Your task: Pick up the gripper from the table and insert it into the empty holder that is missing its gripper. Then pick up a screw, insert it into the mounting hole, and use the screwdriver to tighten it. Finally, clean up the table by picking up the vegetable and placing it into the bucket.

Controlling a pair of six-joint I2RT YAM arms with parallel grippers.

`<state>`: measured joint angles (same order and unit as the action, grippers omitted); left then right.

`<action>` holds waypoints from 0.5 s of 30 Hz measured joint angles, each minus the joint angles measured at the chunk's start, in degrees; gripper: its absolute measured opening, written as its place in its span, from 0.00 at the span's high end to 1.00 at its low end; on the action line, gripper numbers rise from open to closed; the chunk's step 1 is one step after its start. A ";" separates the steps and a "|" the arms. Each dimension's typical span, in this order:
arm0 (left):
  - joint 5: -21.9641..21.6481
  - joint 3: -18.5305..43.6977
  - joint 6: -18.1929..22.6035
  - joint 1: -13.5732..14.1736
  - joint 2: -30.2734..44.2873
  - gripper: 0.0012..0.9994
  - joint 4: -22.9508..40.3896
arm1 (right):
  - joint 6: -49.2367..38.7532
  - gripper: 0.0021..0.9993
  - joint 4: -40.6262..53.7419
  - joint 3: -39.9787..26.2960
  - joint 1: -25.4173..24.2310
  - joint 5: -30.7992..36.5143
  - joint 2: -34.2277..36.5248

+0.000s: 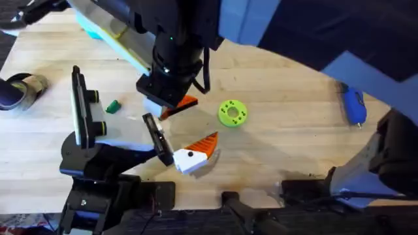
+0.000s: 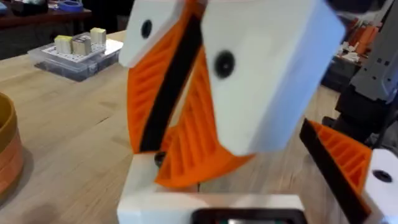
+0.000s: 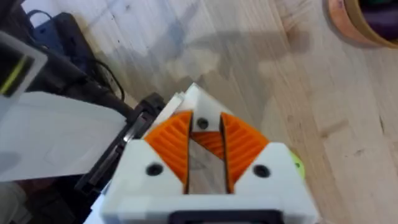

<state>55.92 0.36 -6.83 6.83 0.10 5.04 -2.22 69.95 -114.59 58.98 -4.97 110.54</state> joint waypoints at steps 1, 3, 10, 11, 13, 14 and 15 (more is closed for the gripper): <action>0.00 0.00 0.00 0.00 0.00 0.01 0.00 | 0.01 0.64 0.03 0.00 -0.11 0.00 0.00; -0.05 0.00 -0.02 -0.04 0.00 0.01 0.00 | 0.06 0.38 0.27 -0.04 -0.55 0.68 -0.01; 0.02 0.00 0.22 0.00 0.00 0.01 0.00 | 0.02 0.00 1.27 -0.11 -6.04 0.79 -1.86; 0.01 0.00 0.23 0.00 0.00 0.01 0.00 | 0.03 0.00 1.61 -0.11 -6.99 0.69 -2.63; 0.02 0.00 0.25 0.00 0.00 0.01 -0.02 | 0.04 0.00 2.16 -0.13 -9.02 0.62 -4.24; 0.02 0.00 0.26 0.00 0.00 0.01 -0.02 | 0.04 0.00 2.53 -0.19 -10.09 0.61 -4.97; 0.02 0.00 0.28 0.00 0.00 0.01 -0.02 | 0.05 0.01 2.91 -0.28 -10.96 0.62 -5.40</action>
